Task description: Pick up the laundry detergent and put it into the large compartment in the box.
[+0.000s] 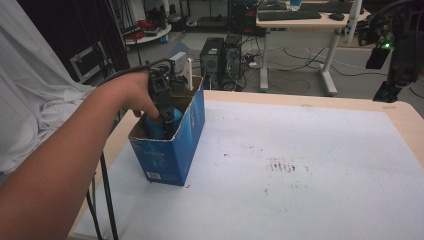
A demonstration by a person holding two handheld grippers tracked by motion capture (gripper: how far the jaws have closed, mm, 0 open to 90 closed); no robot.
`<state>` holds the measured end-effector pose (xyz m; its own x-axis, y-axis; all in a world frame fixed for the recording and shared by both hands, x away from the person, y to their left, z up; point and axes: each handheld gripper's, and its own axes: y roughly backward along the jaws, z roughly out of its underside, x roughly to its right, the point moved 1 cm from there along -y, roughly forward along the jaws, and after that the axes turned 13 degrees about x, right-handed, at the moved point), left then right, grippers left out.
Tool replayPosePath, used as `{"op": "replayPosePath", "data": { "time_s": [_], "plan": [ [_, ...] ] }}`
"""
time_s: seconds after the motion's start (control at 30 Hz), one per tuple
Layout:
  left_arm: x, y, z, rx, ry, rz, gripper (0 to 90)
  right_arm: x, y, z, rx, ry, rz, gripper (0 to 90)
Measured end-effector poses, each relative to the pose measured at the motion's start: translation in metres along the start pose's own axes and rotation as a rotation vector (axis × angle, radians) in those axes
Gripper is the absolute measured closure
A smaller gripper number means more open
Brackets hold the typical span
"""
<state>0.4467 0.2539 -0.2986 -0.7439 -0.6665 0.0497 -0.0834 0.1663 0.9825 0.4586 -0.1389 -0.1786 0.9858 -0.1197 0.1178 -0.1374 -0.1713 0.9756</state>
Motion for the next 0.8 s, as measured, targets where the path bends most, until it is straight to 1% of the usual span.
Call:
{"op": "replayPosePath", "data": {
  "time_s": [0.07, 0.17, 0.27, 0.3, 0.37, 0.4, 0.43, 0.47, 0.5, 0.53, 0.57, 0.6, 0.63, 0.8],
  "plan": [
    [0.000, 0.001, 0.000, 0.003, 0.004, 0.003, 30.0, 0.000, 0.000, 0.000, 0.000, 0.000, 0.000, 2.1],
    [0.002, 0.003, -0.002, -0.004, 0.001, -0.006, 28.6, -0.001, 0.003, 0.003, 0.003, -0.011, 0.007, 2.1],
    [0.003, 0.004, -0.002, 0.001, 0.002, -0.004, 28.0, -0.002, 0.004, 0.004, 0.007, -0.013, 0.010, 2.2],
    [0.003, 0.005, -0.002, -0.001, 0.005, -0.005, 25.9, -0.001, 0.004, 0.005, 0.005, -0.010, 0.009, 2.2],
    [0.004, 0.006, -0.002, -0.007, 0.008, -0.020, 24.2, -0.001, 0.004, 0.005, 0.005, -0.010, 0.010, 2.2],
    [0.003, 0.007, -0.002, -0.016, 0.003, -0.018, 24.0, -0.001, 0.004, 0.005, 0.005, -0.007, 0.009, 2.2],
    [0.004, 0.008, -0.002, -0.005, 0.011, -0.021, 24.0, -0.001, 0.004, 0.005, 0.007, -0.012, 0.008, 2.2],
    [0.004, 0.009, -0.002, -0.001, 0.009, -0.022, 24.0, -0.001, 0.004, 0.006, 0.007, -0.011, 0.009, 2.2],
    [0.003, 0.011, -0.002, -0.006, 0.002, -0.023, 23.9, -0.001, 0.004, 0.006, 0.008, -0.010, 0.006, 2.2],
    [0.004, 0.012, -0.002, 0.003, 0.012, -0.024, 23.9, -0.001, 0.004, 0.006, 0.008, -0.010, 0.006, 2.2],
    [0.004, 0.013, -0.002, 0.001, 0.009, -0.022, 24.0, -0.001, 0.004, 0.006, 0.007, -0.007, 0.006, 2.1],
    [0.004, 0.014, -0.002, -0.004, 0.005, -0.018, 23.9, -0.001, 0.004, 0.005, 0.007, -0.015, 0.008, 2.2],
    [0.004, 0.015, -0.002, 0.003, 0.018, -0.014, 22.8, -0.001, 0.004, 0.005, 0.007, -0.017, 0.008, 2.2],
    [0.006, 0.019, -0.002, 0.002, 0.011, -0.012, 21.8, 0.000, 0.003, 0.004, 0.011, -0.008, 0.007, 2.2]
  ]
}}
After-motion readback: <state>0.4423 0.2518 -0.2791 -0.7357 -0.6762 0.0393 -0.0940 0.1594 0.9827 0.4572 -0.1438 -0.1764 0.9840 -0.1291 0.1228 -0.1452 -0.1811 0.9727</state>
